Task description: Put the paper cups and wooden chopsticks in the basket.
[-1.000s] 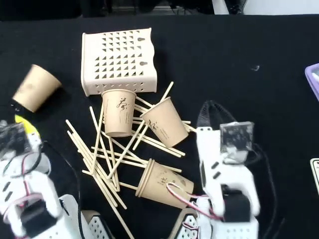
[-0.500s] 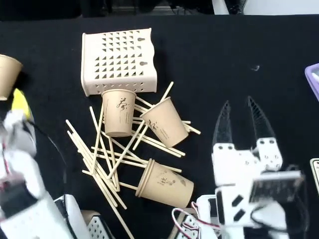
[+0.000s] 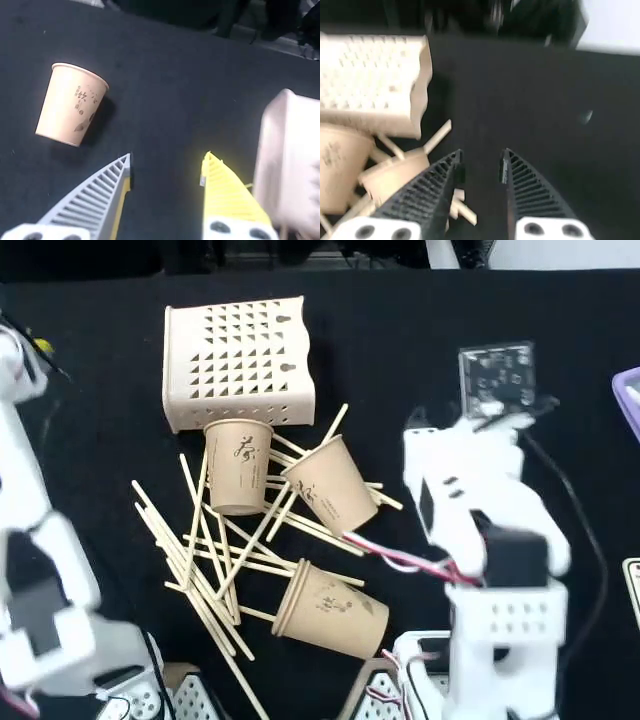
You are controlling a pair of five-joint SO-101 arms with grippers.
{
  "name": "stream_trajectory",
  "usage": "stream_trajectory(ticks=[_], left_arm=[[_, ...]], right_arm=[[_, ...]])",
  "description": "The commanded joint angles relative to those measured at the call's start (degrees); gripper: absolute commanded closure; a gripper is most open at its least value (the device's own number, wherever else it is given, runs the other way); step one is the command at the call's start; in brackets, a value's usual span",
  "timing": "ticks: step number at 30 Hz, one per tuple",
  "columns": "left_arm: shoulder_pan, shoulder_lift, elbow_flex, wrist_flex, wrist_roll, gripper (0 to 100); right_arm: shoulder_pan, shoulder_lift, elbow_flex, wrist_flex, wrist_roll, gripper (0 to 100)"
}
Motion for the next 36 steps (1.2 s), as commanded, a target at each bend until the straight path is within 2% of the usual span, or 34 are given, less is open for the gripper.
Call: stream_trajectory(ticks=[1, 5, 9, 12, 16, 18, 22, 29, 36], left_arm=[[-5.7, 12.5, -19.3, -0.4, 4.7, 77], [-11.4, 27.0, -35.5, -3.8, 7.4, 77], [-14.4, 40.1, -50.9, -4.2, 8.8, 77], [-16.3, 48.3, -61.7, -6.0, 15.6, 77], [-18.2, 57.5, -70.9, -14.9, 25.8, 77], [-18.2, 61.0, -71.8, -19.3, 28.7, 77], [-17.3, 65.6, -71.6, -25.9, 29.0, 77], [-16.8, 68.0, -61.8, -39.5, 28.9, 77], [-17.0, 67.1, -57.8, -45.5, 28.9, 77]], right_arm=[[-1.0, 1.3, 3.6, -2.2, -0.5, 87.4], [-1.1, 0.2, 11.9, -8.4, -0.5, 87.4], [-5.2, 0.0, 21.9, -16.4, -0.9, 87.4], [-8.6, 0.0, 28.0, -22.0, -2.0, 87.4], [-11.3, -0.1, 31.8, -23.6, -2.0, 87.4], [-11.6, -0.1, 32.5, -23.5, -2.0, 87.4], [-11.8, -0.1, 33.4, -23.6, -2.0, 87.4], [-11.9, -0.1, 33.9, -23.6, -1.9, 87.4], [-11.9, -0.1, 34.0, -23.4, -1.9, 87.4]])
